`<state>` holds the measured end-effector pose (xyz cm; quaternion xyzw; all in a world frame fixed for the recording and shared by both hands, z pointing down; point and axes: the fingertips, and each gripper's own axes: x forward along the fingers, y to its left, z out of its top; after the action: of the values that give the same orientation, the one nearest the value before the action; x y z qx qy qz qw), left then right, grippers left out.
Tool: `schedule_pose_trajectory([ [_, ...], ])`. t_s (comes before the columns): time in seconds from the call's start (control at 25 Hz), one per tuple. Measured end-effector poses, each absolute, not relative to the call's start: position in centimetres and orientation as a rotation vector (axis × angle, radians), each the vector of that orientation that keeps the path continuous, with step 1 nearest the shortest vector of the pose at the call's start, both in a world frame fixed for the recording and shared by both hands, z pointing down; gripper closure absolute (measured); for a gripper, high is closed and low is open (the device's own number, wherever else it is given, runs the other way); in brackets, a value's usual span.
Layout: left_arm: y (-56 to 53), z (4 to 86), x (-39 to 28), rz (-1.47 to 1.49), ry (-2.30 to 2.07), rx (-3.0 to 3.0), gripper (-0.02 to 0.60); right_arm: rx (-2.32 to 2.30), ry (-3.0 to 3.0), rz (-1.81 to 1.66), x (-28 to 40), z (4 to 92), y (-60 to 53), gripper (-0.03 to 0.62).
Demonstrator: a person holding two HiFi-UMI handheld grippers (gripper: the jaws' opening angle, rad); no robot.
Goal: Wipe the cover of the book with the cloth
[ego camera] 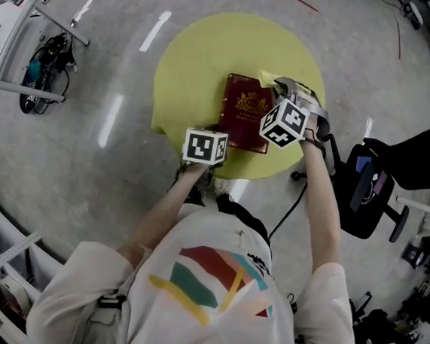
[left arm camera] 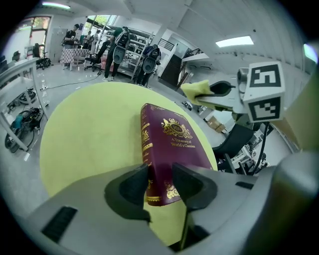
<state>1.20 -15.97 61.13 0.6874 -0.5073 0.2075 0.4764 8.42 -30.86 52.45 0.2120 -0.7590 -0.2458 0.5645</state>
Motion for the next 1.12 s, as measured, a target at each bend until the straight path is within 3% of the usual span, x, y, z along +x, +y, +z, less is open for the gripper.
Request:
schedule_pose_trajectory([
  [0.44,-15.9,61.3,1.3,0.508,-1.239,1.678,0.425,0.309,-1.632,-0.472,8.3,59.6,-32.4,0.566],
  [1.12,-15.9,61.2,1.3,0.490,-1.240,1.682,0.425,0.162,-1.641,-0.329,8.7,60.1,-28.3,0.566],
])
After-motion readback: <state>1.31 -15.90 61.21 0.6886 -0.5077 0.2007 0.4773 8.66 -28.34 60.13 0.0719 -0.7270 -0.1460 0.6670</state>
